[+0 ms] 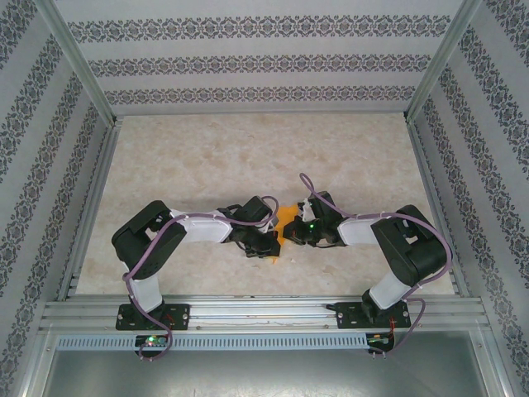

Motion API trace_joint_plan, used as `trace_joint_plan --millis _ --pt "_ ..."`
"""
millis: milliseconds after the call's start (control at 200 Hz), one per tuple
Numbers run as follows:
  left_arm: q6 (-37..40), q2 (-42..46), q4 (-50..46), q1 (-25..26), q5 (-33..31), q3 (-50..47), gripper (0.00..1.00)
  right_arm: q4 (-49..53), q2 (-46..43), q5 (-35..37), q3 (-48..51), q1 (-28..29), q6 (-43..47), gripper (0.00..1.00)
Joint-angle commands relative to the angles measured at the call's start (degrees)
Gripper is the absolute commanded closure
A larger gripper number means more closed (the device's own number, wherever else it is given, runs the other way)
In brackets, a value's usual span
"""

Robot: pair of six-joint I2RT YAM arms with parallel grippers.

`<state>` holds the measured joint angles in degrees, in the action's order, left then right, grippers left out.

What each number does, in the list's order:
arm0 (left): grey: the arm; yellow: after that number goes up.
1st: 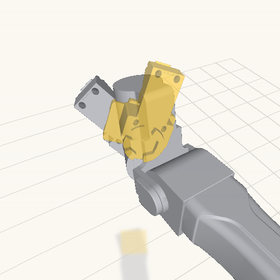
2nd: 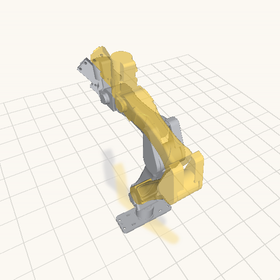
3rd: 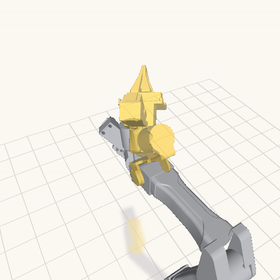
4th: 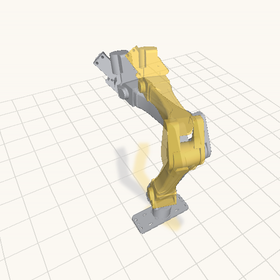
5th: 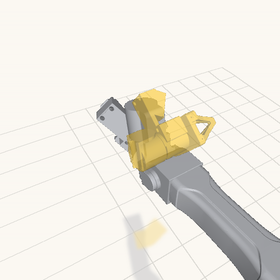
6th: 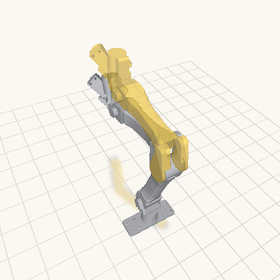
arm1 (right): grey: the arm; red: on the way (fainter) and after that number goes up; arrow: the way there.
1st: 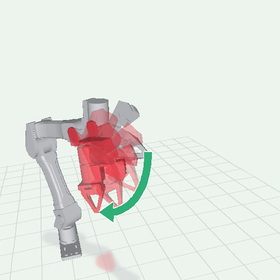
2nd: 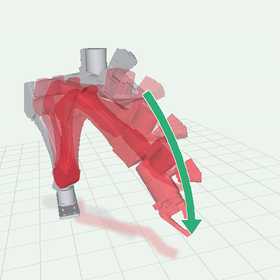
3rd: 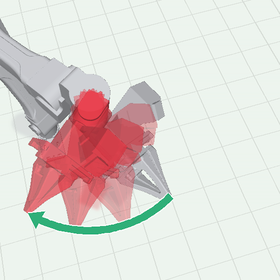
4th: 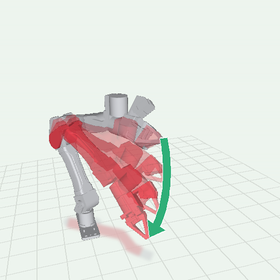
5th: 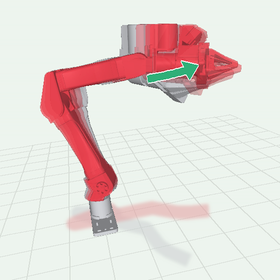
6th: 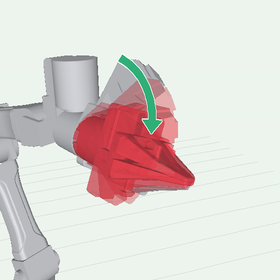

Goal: Fold a paper plane with a square sheet of paper (fold left side to right side)
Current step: Fold the wing for the fifth time at the center of the table.

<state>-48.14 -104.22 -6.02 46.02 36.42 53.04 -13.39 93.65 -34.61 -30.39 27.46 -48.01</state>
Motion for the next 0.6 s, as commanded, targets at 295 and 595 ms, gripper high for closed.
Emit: trace_joint_plan --millis 295,595 --pt "-1.2 -0.2 1.5 -0.1 0.2 -2.3 1.00 9.9 5.8 9.4 2.5 -0.3 2.6 1.00" --pt "-1.4 1.0 1.6 0.5 -0.5 -5.1 1.00 10.7 5.8 9.6 2.3 -0.6 3.0 1.00"
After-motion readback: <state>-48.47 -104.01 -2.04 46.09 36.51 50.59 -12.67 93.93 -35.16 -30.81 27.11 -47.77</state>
